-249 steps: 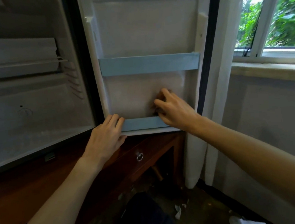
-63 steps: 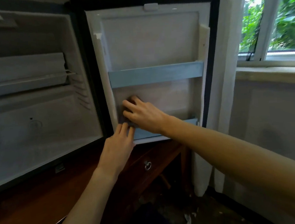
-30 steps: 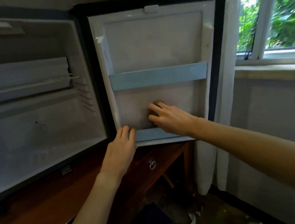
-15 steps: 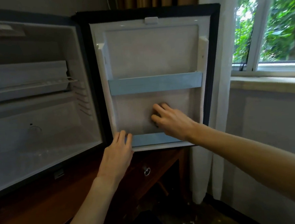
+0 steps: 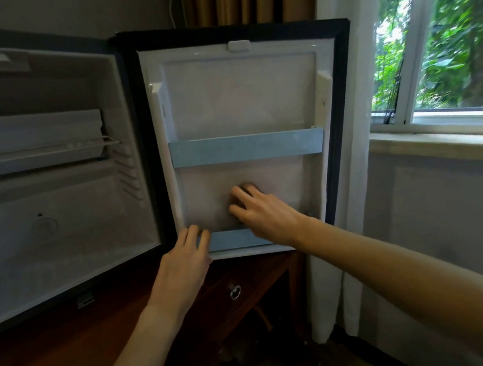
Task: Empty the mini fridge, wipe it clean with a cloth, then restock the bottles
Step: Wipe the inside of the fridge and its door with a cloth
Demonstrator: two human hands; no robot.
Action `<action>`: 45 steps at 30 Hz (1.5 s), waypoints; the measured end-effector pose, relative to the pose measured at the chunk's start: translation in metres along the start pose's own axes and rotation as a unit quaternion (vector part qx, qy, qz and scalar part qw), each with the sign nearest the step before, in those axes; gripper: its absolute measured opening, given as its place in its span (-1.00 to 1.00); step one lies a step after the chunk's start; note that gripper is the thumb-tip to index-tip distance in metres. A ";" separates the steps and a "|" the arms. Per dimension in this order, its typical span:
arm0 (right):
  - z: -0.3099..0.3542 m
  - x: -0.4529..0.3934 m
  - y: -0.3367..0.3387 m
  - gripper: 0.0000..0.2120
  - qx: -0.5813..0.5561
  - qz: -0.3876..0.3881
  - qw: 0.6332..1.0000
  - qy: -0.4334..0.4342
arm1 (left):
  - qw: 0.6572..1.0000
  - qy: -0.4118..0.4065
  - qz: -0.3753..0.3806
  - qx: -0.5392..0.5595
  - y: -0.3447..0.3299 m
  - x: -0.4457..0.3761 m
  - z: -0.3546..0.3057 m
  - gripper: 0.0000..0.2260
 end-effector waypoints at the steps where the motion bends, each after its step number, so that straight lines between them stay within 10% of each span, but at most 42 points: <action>1: -0.009 0.014 0.001 -0.73 0.013 0.013 1.000 -0.008 | 1.000 -0.002 -0.004 0.004 0.000 0.000 0.000 -0.47; 9: -0.052 0.072 0.023 -0.68 0.055 0.045 0.994 -0.082 | 0.999 -0.004 -0.027 0.023 -0.004 0.001 0.001 -0.45; 22: 0.045 -0.070 0.001 -0.72 -0.036 0.002 0.999 0.029 | 1.000 0.018 -0.010 -0.002 -0.008 -0.006 -0.005 -0.45; 36: -0.052 0.061 0.029 -0.73 0.033 0.013 0.993 -0.113 | 1.000 0.013 -0.005 -0.004 -0.005 -0.002 -0.002 -0.49; 45: 0.011 -0.043 0.006 -0.86 -0.024 -0.063 0.997 -0.034 | 0.999 0.026 0.000 -0.029 -0.005 -0.004 -0.007 -0.50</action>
Point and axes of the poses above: each hand's wrist, its own x-axis away from the middle knuckle, its own y-axis out of the back of the hand, z = x × y, the point moved 2 cm from there along -x, towards the middle knuckle, and after that the axes turned 11 degrees about -x, right-handed, at the moved point
